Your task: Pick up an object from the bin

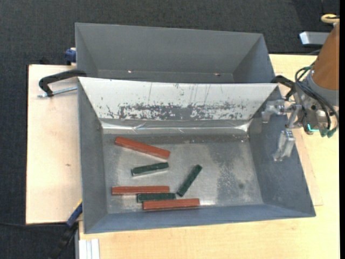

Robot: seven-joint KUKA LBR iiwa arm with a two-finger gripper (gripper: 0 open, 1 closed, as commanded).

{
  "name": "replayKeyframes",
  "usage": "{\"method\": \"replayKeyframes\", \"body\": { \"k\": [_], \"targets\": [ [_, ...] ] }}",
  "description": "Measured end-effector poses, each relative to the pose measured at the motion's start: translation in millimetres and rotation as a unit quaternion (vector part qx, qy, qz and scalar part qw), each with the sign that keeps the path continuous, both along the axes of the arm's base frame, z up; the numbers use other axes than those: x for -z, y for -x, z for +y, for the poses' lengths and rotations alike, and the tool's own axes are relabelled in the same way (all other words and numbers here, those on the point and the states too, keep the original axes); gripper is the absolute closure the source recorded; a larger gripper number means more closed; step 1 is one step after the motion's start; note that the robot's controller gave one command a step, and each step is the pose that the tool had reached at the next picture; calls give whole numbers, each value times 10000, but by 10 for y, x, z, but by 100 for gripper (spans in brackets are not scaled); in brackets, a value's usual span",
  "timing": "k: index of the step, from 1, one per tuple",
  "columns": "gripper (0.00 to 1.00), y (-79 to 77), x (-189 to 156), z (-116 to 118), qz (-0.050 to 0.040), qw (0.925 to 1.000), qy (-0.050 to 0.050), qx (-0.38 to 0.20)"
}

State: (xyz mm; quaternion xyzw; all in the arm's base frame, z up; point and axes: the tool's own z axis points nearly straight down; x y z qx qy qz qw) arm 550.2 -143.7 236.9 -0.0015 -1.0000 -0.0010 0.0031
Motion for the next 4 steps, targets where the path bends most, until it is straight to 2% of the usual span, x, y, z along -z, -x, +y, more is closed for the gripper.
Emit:
{"method": "replayKeyframes", "body": {
  "k": [1,2,3,4],
  "targets": [
    [0,-16,-48,7,-44,10000,10,-13],
    [0,-251,455,72,-79,9998,18,-199],
    [0,-430,1139,359,-93,9997,28,-208],
    [0,-275,1702,818,1,9992,-20,-404]
  ]
}}
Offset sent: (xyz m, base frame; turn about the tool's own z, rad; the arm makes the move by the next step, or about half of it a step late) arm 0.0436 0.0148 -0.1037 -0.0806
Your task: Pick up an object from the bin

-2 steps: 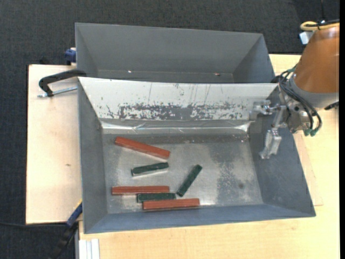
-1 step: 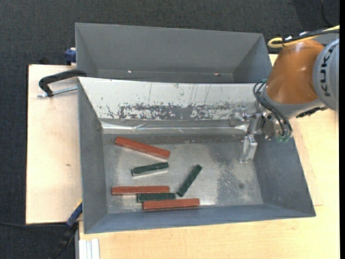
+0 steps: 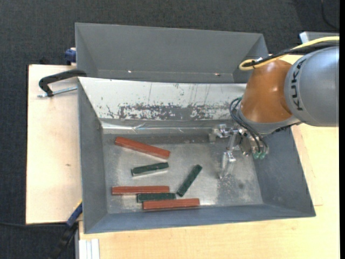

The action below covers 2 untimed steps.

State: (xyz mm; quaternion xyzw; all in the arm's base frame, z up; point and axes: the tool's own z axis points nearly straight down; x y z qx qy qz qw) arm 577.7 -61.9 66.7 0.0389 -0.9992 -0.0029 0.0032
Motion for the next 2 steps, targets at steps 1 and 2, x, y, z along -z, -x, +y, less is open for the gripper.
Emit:
{"method": "replayKeyframes", "body": {
  "k": [1,2],
  "targets": [
    [0,6,-361,418,-51,9999,27,-163],
    [0,430,-176,635,-54,9973,18,-734]
  ]
}}
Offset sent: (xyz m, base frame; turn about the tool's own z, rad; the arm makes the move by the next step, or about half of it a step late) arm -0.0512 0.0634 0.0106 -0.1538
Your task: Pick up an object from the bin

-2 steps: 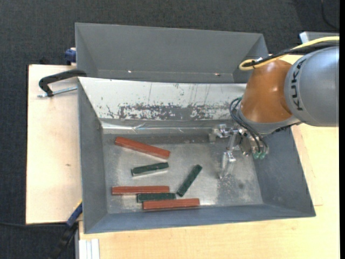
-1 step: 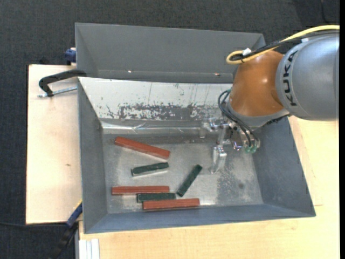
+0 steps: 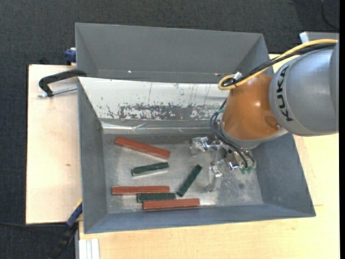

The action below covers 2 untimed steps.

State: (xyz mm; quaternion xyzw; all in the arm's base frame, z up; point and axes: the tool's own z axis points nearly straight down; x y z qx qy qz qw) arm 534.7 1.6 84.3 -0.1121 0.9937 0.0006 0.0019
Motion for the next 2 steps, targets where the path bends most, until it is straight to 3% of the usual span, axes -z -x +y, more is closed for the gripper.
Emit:
{"method": "replayKeyframes", "body": {
  "k": [1,2],
  "targets": [
    [0,-58,-93,66,25,9983,2,-574],
    [0,-476,-449,128,-45,9832,13,-1827]
  ]
}}
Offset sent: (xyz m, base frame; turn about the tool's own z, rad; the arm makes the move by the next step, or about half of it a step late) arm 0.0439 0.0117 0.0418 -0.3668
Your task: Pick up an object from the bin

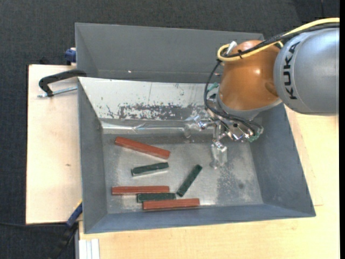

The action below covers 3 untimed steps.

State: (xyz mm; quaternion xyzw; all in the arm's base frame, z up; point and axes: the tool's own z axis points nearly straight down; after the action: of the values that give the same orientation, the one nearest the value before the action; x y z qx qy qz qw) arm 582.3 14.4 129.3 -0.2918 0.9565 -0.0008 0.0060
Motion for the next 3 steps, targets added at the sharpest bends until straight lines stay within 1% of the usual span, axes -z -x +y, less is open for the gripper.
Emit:
{"method": "replayKeyframes", "body": {
  "k": [1,2,3],
  "targets": [
    [0,469,471,190,34,9989,4,-458],
    [100,203,530,260,22,9584,18,-2853],
    [100,205,532,261,24,9585,17,-2852]
  ]
}}
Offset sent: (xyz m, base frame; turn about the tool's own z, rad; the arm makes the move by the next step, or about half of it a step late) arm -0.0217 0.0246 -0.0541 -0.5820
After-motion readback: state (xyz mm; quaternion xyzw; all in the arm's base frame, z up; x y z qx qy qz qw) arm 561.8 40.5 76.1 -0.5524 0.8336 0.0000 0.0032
